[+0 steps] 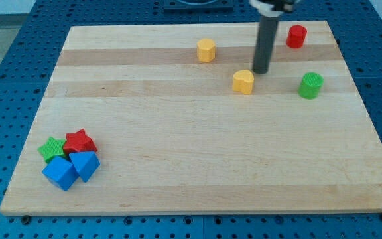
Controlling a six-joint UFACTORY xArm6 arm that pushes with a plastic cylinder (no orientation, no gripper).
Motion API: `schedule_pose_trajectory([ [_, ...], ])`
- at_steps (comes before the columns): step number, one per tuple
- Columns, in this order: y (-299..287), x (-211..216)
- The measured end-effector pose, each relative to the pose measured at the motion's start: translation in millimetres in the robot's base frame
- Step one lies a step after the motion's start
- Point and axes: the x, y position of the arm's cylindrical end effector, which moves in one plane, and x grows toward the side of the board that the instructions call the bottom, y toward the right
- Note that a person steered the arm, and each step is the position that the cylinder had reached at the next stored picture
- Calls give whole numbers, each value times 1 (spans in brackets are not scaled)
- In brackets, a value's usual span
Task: Move the yellow heart closer to the yellow hexagon
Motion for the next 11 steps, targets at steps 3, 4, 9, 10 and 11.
schedule_pose_trajectory([
  [3, -7, 62],
  [4, -8, 63],
  [9, -54, 34],
  [10, -62, 12],
  [11, -71, -4],
])
